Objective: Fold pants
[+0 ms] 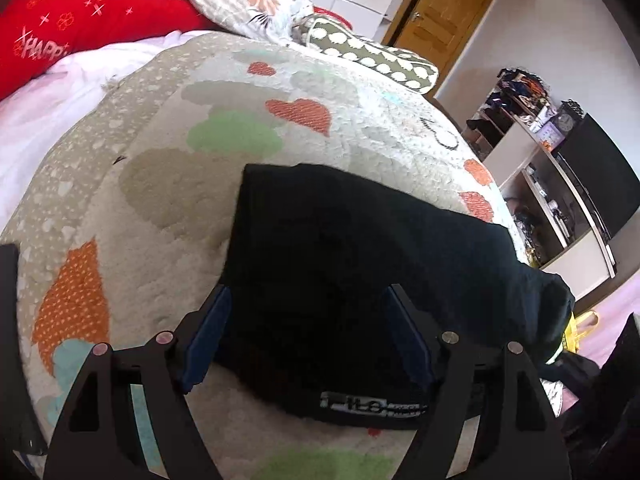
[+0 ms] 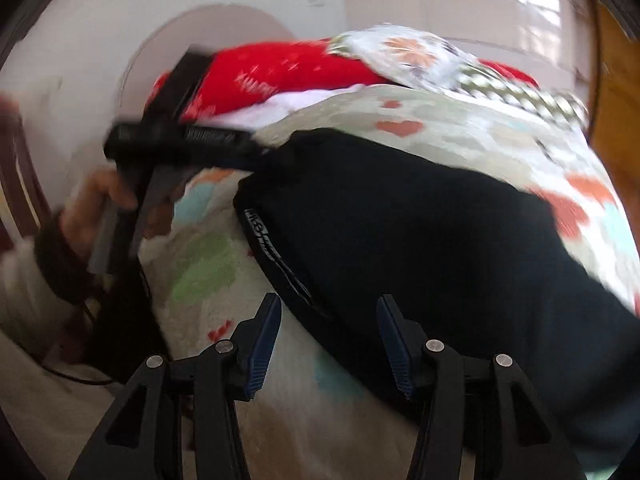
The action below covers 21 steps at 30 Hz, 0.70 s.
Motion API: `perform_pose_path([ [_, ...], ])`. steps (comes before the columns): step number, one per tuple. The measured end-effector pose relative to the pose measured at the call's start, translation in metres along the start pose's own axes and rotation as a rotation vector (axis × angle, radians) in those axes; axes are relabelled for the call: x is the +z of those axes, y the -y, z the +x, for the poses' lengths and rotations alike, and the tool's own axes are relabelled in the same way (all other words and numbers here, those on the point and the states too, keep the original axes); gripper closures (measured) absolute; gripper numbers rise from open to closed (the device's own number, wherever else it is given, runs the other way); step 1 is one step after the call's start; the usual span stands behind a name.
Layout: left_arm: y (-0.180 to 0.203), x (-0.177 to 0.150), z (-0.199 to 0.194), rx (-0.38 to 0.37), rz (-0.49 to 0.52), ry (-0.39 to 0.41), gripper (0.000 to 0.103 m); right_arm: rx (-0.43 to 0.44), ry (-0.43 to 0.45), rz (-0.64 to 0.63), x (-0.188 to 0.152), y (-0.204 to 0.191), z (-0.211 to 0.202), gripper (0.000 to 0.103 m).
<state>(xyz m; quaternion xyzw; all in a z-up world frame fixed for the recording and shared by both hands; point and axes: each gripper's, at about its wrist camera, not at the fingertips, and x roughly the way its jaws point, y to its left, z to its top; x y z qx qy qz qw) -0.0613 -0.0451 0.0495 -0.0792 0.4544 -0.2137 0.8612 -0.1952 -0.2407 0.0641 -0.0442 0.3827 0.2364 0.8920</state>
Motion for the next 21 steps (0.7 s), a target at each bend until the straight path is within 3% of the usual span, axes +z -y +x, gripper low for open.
perform_pose_path([
  [1, 0.003, 0.000, 0.000, -0.012, 0.008, 0.005, 0.032, -0.010, -0.003, -0.014, 0.002, -0.003, 0.008, 0.056],
  [2, 0.006, 0.001, 0.001, -0.016, 0.019, 0.004, 0.044, -0.015, -0.014, -0.019, 0.006, -0.003, 0.018, 0.058],
  [3, 0.009, 0.002, 0.003, -0.009, 0.035, 0.002, 0.059, -0.024, -0.028, -0.009, 0.009, 0.002, 0.027, 0.073],
  [4, 0.013, 0.003, 0.004, 0.016, 0.058, 0.001, 0.065, -0.028, -0.040, 0.013, 0.011, 0.006, 0.034, 0.083],
  [6, 0.014, 0.005, 0.005, 0.025, 0.065, 0.006, 0.083, 0.015, -0.027, 0.080, 0.016, 0.016, 0.031, 0.090],
  [12, 0.006, 0.001, -0.024, -0.029, 0.048, 0.049, 0.090, 0.060, 0.007, 0.054, 0.020, 0.002, -0.005, 0.094],
  [18, 0.002, -0.020, -0.017, 0.030, 0.066, 0.021, 0.089, 0.088, -0.068, 0.091, -0.002, -0.003, 0.029, 0.093],
  [21, 0.006, -0.019, -0.020, 0.060, 0.088, 0.033, 0.087, 0.119, -0.046, 0.154, 0.004, 0.010, 0.013, 0.077],
])
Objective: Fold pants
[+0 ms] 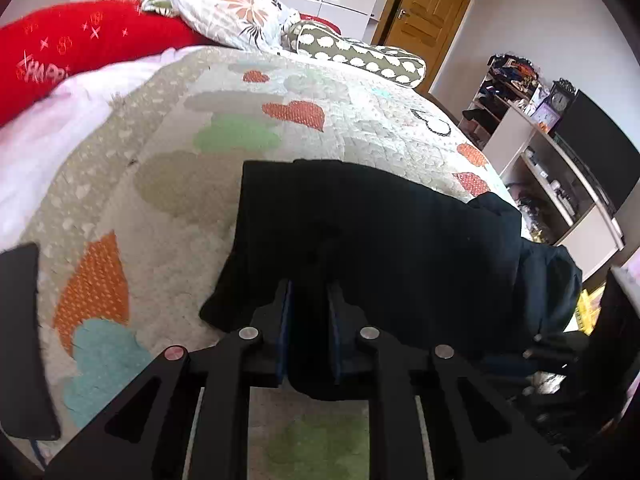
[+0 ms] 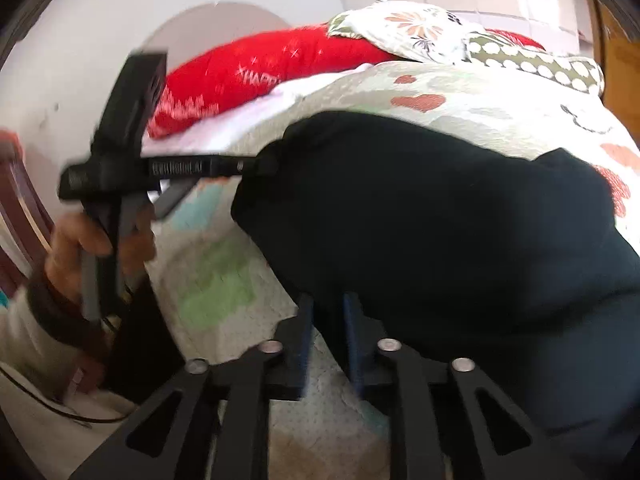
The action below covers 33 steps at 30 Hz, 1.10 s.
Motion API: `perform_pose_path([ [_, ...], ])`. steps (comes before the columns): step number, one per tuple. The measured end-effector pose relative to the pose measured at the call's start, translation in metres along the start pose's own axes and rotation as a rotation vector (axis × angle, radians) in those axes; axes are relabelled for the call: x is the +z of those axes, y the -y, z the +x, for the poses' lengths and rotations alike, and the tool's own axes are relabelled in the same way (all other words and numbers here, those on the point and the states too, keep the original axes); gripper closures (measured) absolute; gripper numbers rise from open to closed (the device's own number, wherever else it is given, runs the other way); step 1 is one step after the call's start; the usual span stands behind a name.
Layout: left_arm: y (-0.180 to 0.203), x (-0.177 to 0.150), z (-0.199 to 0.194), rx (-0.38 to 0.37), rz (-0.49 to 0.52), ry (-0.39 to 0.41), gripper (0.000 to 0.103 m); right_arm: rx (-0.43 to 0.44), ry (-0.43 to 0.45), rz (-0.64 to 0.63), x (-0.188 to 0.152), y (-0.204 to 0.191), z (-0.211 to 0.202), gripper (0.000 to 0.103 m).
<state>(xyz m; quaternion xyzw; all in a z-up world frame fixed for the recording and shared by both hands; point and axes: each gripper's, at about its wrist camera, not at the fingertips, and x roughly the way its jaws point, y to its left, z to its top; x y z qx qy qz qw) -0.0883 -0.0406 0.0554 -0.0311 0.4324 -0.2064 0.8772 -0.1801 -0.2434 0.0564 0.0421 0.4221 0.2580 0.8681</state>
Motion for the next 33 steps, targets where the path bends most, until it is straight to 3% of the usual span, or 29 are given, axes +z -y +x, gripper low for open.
perform_pose_path([
  [3, 0.004, 0.006, -0.013, 0.044, 0.017, 0.037, 0.086, -0.053, 0.080, -0.005, 0.014, 0.010, -0.030, 0.068],
  [4, 0.004, 0.009, -0.018, 0.062, 0.017, 0.057, 0.084, -0.102, 0.120, 0.008, 0.020, 0.021, -0.044, 0.060],
  [6, 0.001, 0.015, -0.026, 0.068, 0.002, 0.095, 0.063, -0.181, 0.177, 0.043, 0.031, 0.041, -0.059, 0.048],
  [8, -0.001, 0.023, -0.029, 0.072, -0.012, 0.124, 0.041, -0.248, 0.224, 0.082, 0.044, 0.068, -0.069, 0.044],
  [9, -0.002, 0.028, -0.027, 0.079, -0.016, 0.131, 0.035, -0.261, 0.217, 0.093, 0.050, 0.079, -0.068, 0.044],
  [11, -0.001, 0.038, -0.018, 0.084, -0.011, 0.126, 0.033, -0.297, 0.173, 0.111, 0.062, 0.102, -0.059, 0.044],
  [14, -0.004, 0.053, 0.010, 0.093, -0.009, 0.082, 0.026, -0.270, 0.116, 0.116, 0.075, 0.125, -0.038, 0.044],
  [17, -0.009, 0.060, 0.038, 0.096, -0.027, 0.020, 0.026, -0.204, 0.055, 0.143, 0.078, 0.141, -0.012, 0.047],
  [18, -0.010, 0.061, 0.048, 0.090, -0.035, -0.005, 0.026, -0.188, 0.026, 0.151, 0.076, 0.145, -0.003, 0.067],
  [19, -0.011, 0.061, 0.057, 0.076, -0.044, -0.030, 0.026, -0.181, 0.003, 0.149, 0.073, 0.145, 0.004, 0.095],
  [20, -0.012, 0.060, 0.064, 0.049, -0.051, -0.047, 0.032, -0.181, -0.002, 0.146, 0.073, 0.145, 0.008, 0.097],
  [21, -0.012, 0.058, 0.067, 0.030, -0.057, -0.058, 0.056, -0.187, 0.011, 0.135, 0.072, 0.142, 0.007, 0.097],
  [22, -0.011, 0.056, 0.071, 0.001, -0.059, -0.082, 0.064, -0.190, 0.024, 0.126, 0.073, 0.139, 0.004, 0.098],
  [25, -0.004, 0.053, 0.056, 0.029, -0.016, -0.040, 0.067, -0.211, 0.126, 0.120, 0.084, 0.135, -0.015, 0.100],
  [27, -0.003, 0.053, 0.041, 0.050, -0.011, 0.008, 0.068, -0.251, 0.144, 0.112, 0.090, 0.135, -0.013, 0.100],
  [30, -0.013, 0.054, 0.038, 0.065, -0.054, 0.044, 0.068, -0.263, 0.098, 0.161, 0.090, 0.150, 0.017, 0.100],
  [33, -0.021, 0.051, 0.061, 0.081, -0.085, -0.005, 0.065, -0.305, 0.034, 0.181, 0.086, 0.160, 0.046, 0.099],
])
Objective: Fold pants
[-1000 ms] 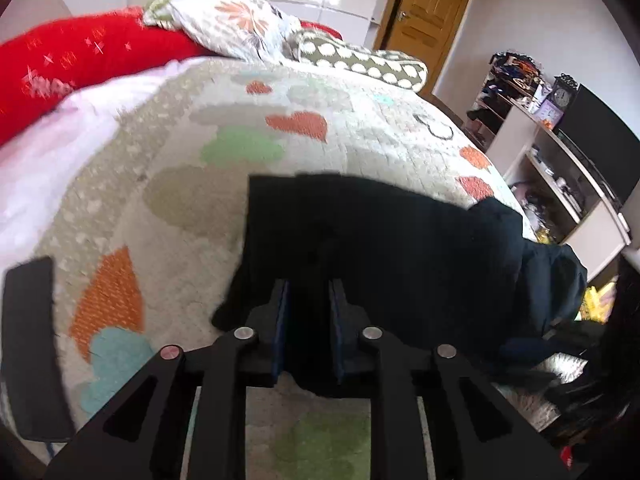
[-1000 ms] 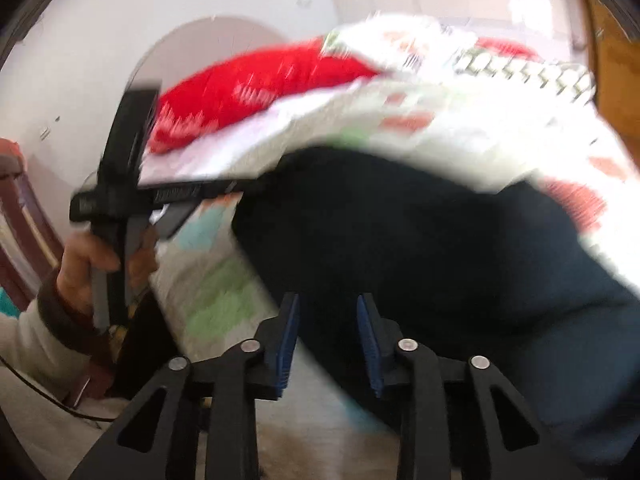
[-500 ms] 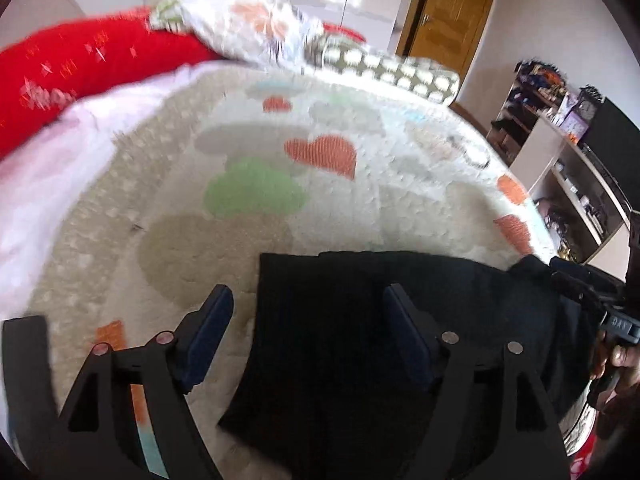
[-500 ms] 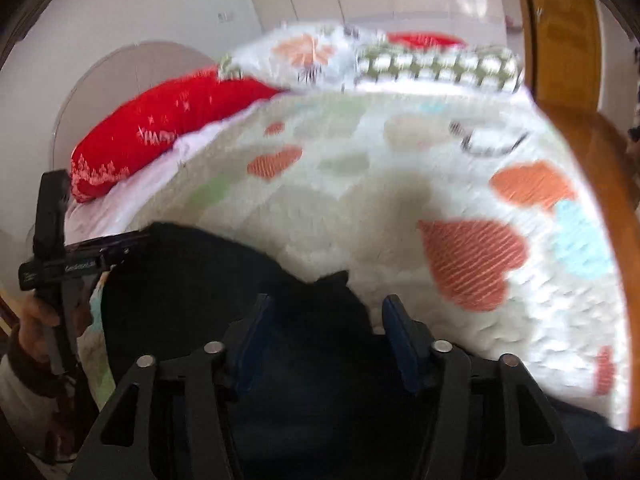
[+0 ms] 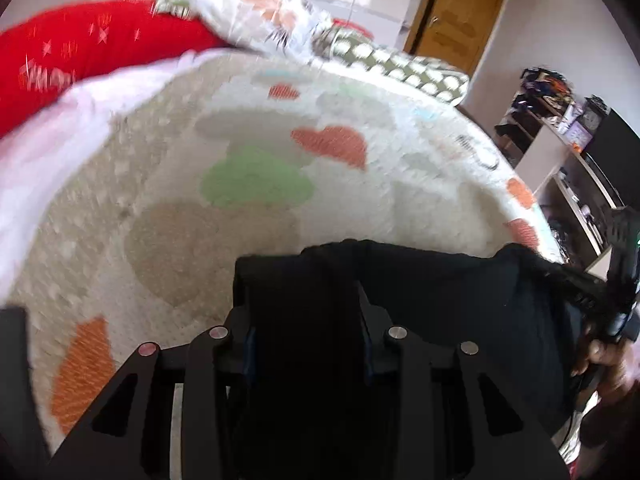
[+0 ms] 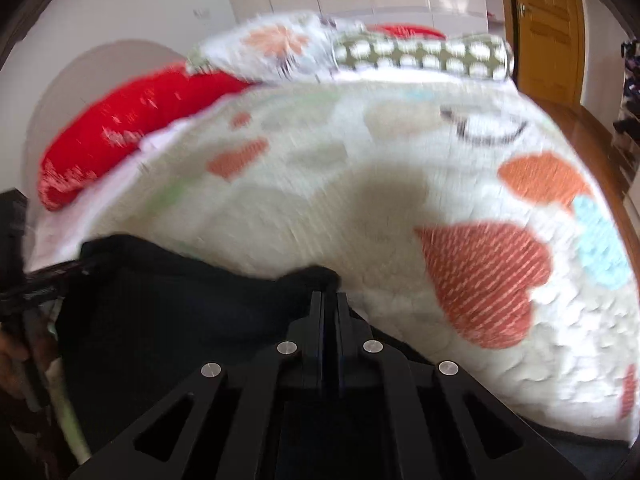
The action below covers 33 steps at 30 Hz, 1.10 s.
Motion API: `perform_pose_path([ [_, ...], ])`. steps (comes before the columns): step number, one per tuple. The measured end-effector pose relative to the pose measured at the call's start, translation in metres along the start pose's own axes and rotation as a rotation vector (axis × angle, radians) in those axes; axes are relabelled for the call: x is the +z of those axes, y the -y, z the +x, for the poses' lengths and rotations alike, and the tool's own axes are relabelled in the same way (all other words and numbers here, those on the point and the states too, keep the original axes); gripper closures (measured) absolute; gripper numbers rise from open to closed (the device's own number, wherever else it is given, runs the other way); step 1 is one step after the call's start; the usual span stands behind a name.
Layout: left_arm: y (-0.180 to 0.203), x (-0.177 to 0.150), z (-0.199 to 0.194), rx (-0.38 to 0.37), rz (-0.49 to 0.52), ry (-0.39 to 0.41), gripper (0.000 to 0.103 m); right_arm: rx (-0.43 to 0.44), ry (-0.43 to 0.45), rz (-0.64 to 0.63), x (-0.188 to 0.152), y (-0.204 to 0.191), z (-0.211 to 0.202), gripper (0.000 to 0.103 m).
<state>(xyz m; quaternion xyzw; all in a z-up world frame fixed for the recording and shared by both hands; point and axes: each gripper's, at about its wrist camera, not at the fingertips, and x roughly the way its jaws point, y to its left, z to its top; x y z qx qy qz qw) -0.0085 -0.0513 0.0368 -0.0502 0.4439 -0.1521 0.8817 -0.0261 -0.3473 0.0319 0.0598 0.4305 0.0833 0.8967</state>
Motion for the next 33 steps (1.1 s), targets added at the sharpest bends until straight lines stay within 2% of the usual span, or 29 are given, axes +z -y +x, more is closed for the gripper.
perform_pose_path([
  [1, -0.001, 0.000, 0.003, 0.002, -0.006, -0.006, 0.062, -0.006, 0.019, 0.010, 0.000, 0.001, -0.004, 0.096],
  [2, -0.002, -0.001, 0.002, 0.009, -0.009, -0.003, 0.056, -0.011, 0.039, 0.016, -0.001, 0.002, -0.011, 0.095],
  [3, -0.002, 0.000, -0.002, 0.025, -0.009, 0.007, 0.049, -0.028, 0.065, 0.019, 0.000, 0.003, -0.022, 0.089],
  [4, -0.004, 0.000, -0.006, 0.037, -0.009, 0.019, 0.046, -0.047, 0.081, 0.021, 0.000, 0.005, -0.030, 0.080],
  [6, -0.007, 0.001, -0.018, 0.061, -0.017, 0.039, 0.039, -0.058, 0.104, 0.022, -0.002, 0.006, -0.053, 0.077],
  [9, -0.004, 0.002, -0.037, 0.093, -0.016, 0.079, 0.038, -0.014, 0.140, 0.006, -0.007, -0.003, -0.079, 0.075],
  [12, 0.010, 0.000, -0.051, 0.111, 0.021, 0.117, 0.035, 0.001, 0.141, -0.034, -0.018, -0.021, -0.089, 0.072],
  [18, 0.042, -0.011, -0.063, 0.087, 0.093, 0.145, 0.024, 0.014, 0.053, -0.080, -0.036, -0.050, -0.061, 0.072],
  [23, 0.054, -0.019, -0.045, 0.093, 0.124, 0.107, 0.023, -0.033, 0.027, -0.035, -0.035, -0.044, -0.032, 0.065],
  [25, 0.053, -0.021, -0.033, 0.102, 0.126, 0.090, 0.023, -0.021, 0.000, 0.008, -0.033, -0.037, -0.018, 0.061],
  [28, 0.048, -0.023, -0.009, 0.138, 0.121, 0.035, 0.022, -0.019, -0.005, 0.010, -0.031, -0.034, -0.015, 0.060],
  [29, 0.046, -0.022, -0.005, 0.138, 0.112, 0.035, 0.017, -0.021, -0.006, 0.007, -0.031, -0.036, -0.017, 0.060],
  [32, 0.041, -0.022, -0.006, 0.123, 0.088, 0.034, 0.016, -0.029, -0.012, -0.002, -0.032, -0.039, -0.028, 0.058],
  [33, 0.041, -0.022, -0.009, 0.120, 0.085, 0.033, 0.016, -0.029, -0.009, -0.003, -0.033, -0.040, -0.033, 0.053],
])
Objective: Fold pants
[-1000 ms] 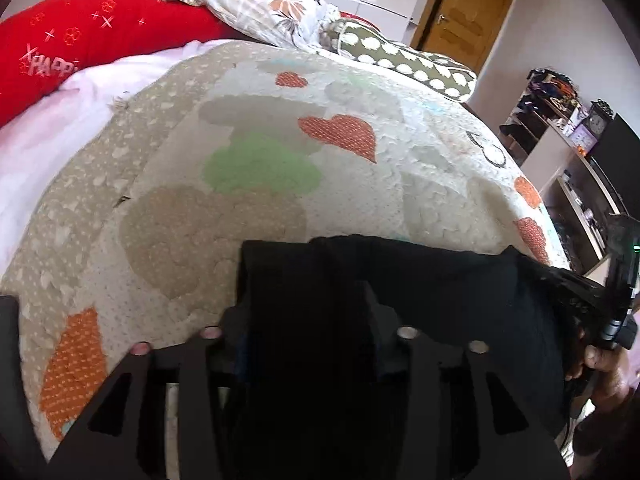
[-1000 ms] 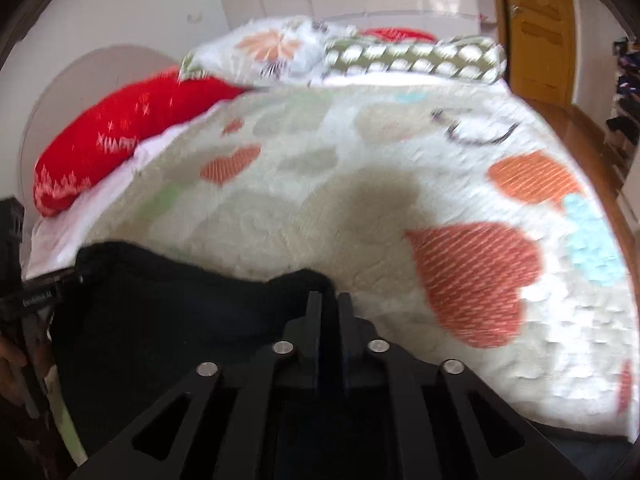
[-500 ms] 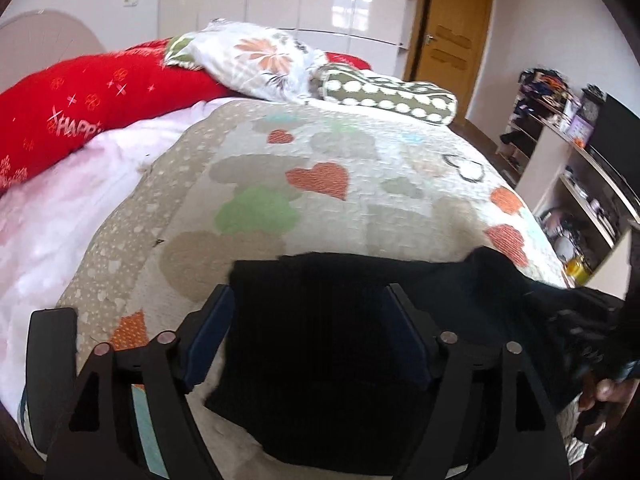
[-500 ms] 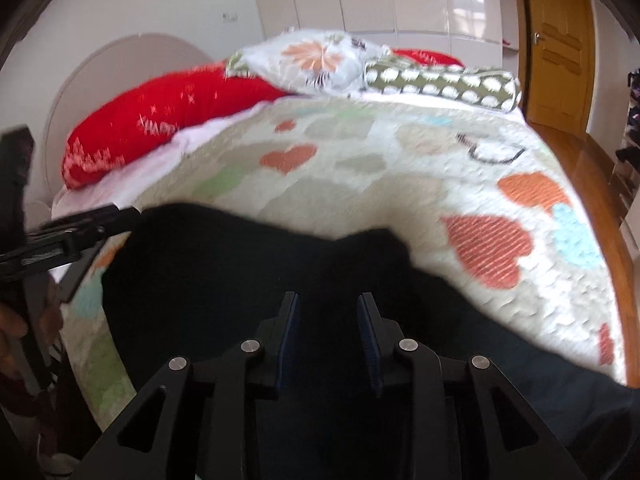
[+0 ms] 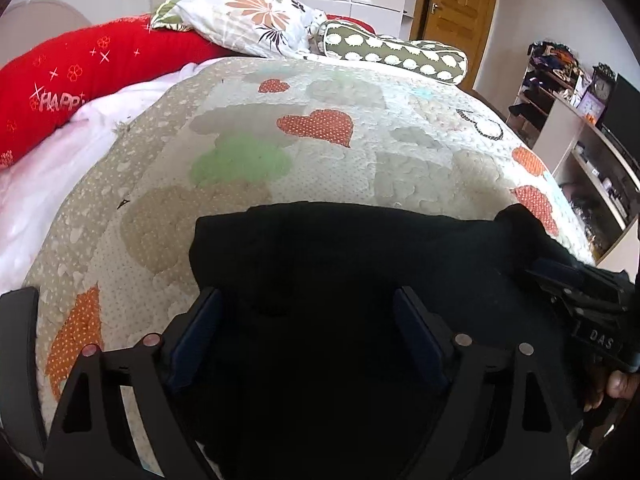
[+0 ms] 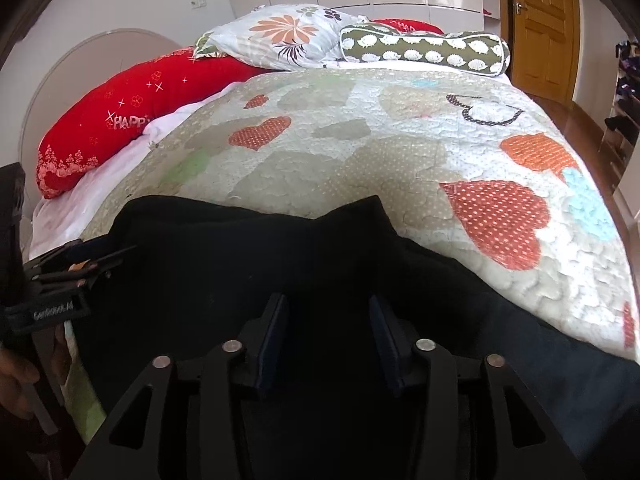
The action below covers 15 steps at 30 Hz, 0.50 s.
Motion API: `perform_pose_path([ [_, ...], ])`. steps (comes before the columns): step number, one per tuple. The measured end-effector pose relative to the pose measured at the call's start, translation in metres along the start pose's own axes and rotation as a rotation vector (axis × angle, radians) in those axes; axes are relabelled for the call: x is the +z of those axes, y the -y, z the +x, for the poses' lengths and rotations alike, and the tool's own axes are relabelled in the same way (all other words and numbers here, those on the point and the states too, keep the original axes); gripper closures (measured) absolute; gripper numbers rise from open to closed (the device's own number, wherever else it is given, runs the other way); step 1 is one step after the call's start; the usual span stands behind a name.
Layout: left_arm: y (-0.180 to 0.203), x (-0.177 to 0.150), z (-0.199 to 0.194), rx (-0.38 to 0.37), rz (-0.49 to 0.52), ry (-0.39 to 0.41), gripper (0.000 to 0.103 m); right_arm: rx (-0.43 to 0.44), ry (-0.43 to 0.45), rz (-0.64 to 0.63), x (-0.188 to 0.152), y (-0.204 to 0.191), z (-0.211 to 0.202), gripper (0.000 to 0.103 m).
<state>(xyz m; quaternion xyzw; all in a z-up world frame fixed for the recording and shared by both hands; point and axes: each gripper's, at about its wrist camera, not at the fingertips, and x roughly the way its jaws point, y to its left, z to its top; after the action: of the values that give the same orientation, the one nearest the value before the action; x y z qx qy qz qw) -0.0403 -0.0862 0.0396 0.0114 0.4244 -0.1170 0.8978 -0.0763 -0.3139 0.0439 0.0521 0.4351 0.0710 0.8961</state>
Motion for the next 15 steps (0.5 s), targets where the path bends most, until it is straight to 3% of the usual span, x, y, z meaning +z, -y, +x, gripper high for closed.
perform_pose_path([
  [8, -0.005, -0.009, -0.033, -0.018, 0.010, 0.035, 0.016, 0.009, 0.048, -0.066, -0.026, -0.019, -0.051, 0.044],
  [15, -0.010, -0.027, -0.045, -0.018, 0.000, 0.033, 0.016, 0.013, 0.017, -0.078, -0.056, -0.031, -0.053, 0.044],
])
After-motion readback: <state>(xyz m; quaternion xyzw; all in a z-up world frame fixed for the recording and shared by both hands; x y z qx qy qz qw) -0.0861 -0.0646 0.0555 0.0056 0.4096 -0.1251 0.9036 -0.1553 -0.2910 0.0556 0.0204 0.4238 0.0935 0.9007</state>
